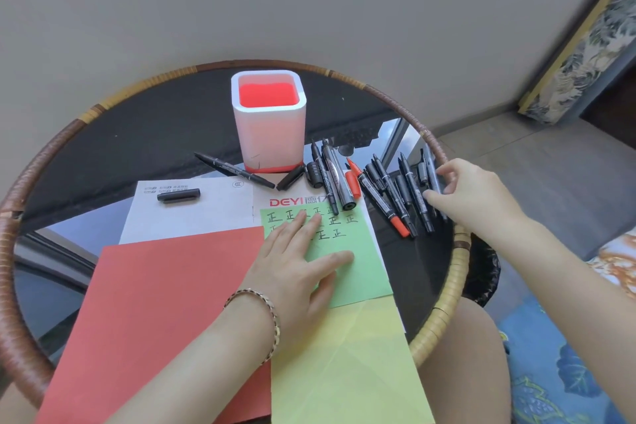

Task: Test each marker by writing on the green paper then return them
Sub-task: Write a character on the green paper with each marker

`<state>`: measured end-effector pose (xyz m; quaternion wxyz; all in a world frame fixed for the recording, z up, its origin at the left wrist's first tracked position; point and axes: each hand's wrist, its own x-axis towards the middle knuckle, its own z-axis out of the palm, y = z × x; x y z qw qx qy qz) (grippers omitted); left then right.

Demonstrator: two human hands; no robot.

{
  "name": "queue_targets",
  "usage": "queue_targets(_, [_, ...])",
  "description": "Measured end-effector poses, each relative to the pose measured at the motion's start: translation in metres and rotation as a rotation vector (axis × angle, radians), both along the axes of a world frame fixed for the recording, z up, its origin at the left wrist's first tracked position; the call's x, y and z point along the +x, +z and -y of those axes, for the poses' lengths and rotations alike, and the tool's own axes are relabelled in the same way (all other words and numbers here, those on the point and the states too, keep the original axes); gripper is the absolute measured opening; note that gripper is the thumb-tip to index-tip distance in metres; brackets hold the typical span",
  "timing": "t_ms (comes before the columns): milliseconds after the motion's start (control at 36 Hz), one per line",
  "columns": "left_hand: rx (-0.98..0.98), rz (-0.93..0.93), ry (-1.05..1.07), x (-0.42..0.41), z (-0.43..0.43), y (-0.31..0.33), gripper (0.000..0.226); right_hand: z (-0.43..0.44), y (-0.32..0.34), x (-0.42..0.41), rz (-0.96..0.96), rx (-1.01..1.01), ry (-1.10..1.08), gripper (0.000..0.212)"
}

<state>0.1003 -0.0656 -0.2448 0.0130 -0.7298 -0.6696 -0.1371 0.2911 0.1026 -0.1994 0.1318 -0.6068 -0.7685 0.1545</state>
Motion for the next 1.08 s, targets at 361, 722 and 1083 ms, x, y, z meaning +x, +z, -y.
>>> queue_targets(361, [0.027,0.06,-0.007,0.0,-0.001,-0.003,0.037,0.021,0.016,0.001,-0.579,-0.346,-0.08,0.021])
queue_targets(722, [0.033,0.047,-0.012,-0.001,-0.002,-0.004,0.037,0.071,0.013,-0.024,-0.752,-0.419,0.369,0.026])
queue_targets(1083, [0.018,0.058,-0.015,-0.002,-0.003,-0.007,0.037,0.077,-0.006,-0.049,-1.03,-0.32,0.217,0.018])
